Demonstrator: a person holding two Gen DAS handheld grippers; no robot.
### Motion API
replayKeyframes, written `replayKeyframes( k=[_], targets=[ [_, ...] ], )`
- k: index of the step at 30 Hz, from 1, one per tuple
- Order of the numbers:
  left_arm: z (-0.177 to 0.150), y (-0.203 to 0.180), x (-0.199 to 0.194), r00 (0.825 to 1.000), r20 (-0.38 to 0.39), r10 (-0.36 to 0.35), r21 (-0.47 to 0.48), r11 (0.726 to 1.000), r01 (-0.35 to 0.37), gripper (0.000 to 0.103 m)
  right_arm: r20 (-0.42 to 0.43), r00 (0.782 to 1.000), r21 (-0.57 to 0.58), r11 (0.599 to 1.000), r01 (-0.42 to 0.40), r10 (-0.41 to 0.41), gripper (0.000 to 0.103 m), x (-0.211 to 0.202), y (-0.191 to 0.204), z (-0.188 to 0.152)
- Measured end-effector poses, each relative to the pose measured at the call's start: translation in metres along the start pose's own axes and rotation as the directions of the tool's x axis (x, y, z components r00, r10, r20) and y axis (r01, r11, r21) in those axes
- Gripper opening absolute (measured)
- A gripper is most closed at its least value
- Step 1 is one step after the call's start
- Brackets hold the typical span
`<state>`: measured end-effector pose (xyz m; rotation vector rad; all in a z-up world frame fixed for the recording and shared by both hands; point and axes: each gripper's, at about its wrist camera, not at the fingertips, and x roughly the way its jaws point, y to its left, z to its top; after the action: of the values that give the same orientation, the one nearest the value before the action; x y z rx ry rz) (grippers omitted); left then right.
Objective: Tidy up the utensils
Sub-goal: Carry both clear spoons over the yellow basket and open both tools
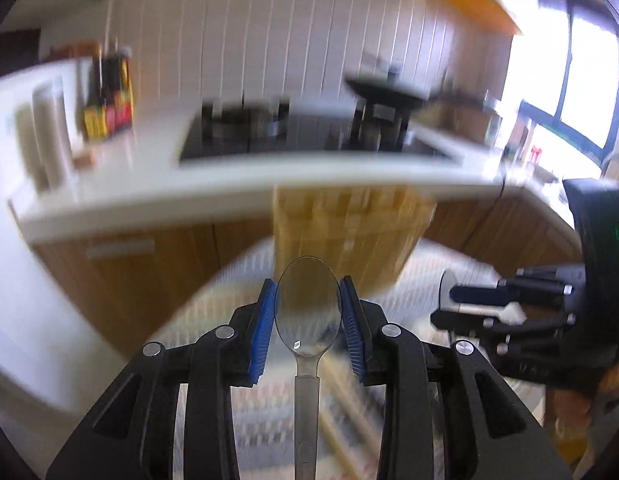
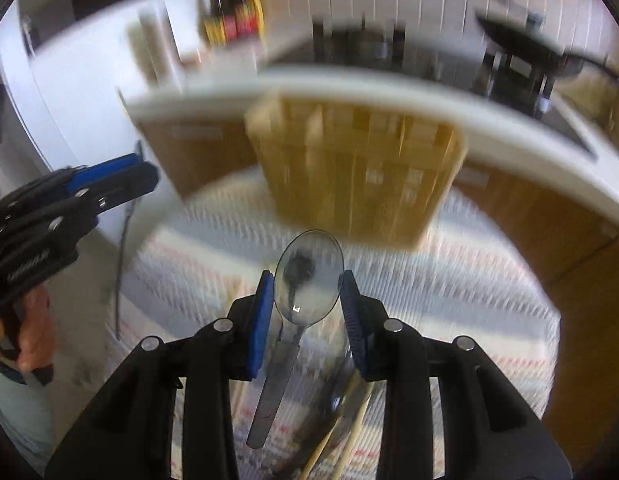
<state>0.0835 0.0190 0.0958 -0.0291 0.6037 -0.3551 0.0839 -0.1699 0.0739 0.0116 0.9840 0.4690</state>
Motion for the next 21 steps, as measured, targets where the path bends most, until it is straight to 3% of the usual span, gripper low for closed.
replayKeyframes(
  k=[3,7,11,16,19,21],
  targets=[
    [0.042,-0.006,-0.007,0.993,0.116,-0.010,-0.006,1.000,0.010,0.030,0.123,0.992,0.005,1.000,0.019,-0.020,0.031,-0.032,-0.009,0.030],
    [0.086,-0.018,-0.001,0.968,0.249,0.008,-0.022,1.000,-0.003,0.030,0.262,0.960,0.043,0.994,0.095,-0.103,0.031,-0.058,-0.029,0.068],
    [0.112,-0.023,0.015,0.934,0.357,0.016,-0.037,0.999,-0.003,0.030,0.368,0.909,0.124,0.979,0.160,-0.195,0.031,-0.060,-0.061,0.103],
    [0.122,-0.025,0.047,0.895,0.441,0.064,-0.056,0.997,-0.043,0.030,0.459,0.828,0.219,0.945,0.244,-0.320,0.031,-0.045,-0.092,0.120],
    [0.119,-0.017,0.068,0.896,0.437,0.071,-0.079,0.996,-0.040,0.030,0.468,0.804,0.249,0.927,0.279,-0.367,0.031,-0.029,-0.109,0.120],
    [0.113,-0.013,0.085,0.903,0.421,0.083,-0.100,0.994,-0.044,0.031,0.452,0.811,0.261,0.924,0.279,-0.372,0.031,-0.008,-0.118,0.118]
  ],
)
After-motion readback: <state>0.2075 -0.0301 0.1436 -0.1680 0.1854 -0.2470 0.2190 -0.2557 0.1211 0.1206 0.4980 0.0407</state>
